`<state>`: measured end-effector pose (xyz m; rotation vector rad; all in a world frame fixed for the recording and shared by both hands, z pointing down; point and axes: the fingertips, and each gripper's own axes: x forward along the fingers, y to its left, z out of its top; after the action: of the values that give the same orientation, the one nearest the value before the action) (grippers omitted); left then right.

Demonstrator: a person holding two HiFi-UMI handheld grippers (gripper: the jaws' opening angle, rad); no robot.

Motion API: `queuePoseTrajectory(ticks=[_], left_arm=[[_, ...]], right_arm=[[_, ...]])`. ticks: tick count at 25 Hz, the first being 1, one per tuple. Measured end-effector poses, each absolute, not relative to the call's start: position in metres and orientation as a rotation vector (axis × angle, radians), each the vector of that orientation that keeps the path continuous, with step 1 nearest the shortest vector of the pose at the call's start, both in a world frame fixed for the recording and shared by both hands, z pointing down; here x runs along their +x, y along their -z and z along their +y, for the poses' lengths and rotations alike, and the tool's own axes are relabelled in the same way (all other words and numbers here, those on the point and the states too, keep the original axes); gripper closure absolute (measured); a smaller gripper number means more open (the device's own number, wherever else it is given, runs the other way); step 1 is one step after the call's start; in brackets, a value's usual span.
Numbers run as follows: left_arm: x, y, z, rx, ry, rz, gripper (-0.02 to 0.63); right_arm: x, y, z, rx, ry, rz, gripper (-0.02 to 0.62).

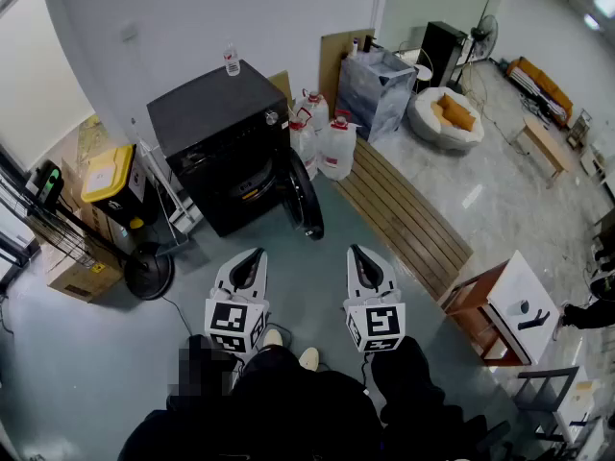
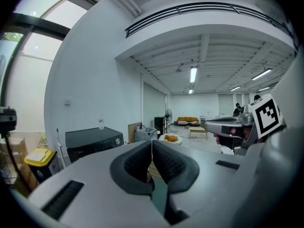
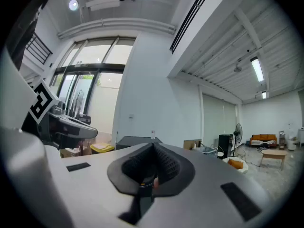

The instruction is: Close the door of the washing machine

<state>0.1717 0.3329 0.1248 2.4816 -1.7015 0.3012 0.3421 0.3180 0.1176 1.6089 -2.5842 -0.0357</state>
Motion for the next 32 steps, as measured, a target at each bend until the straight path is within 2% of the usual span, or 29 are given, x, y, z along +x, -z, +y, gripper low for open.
queuePoseTrajectory(ticks=[9,17,32], left_arm=[[0.175,-0.128,0.327,2.482,-0.318,-1.69,0.58],[0.159,-0.151,0.277,2.457,-0.358,-1.648,0.58],[0.133,-0.263,0.097,2.414,-0.447,-1.463,0.58]], right_arm=[[0.344,-0.124,0.308,1.612,0.001,-2.572,0.578],[0.327,-0.149,0.257,1.605,-0.053,-2.529,0.578],[0.291,-0.28,0.097,1.596,-0.262,-2.369,0.578]])
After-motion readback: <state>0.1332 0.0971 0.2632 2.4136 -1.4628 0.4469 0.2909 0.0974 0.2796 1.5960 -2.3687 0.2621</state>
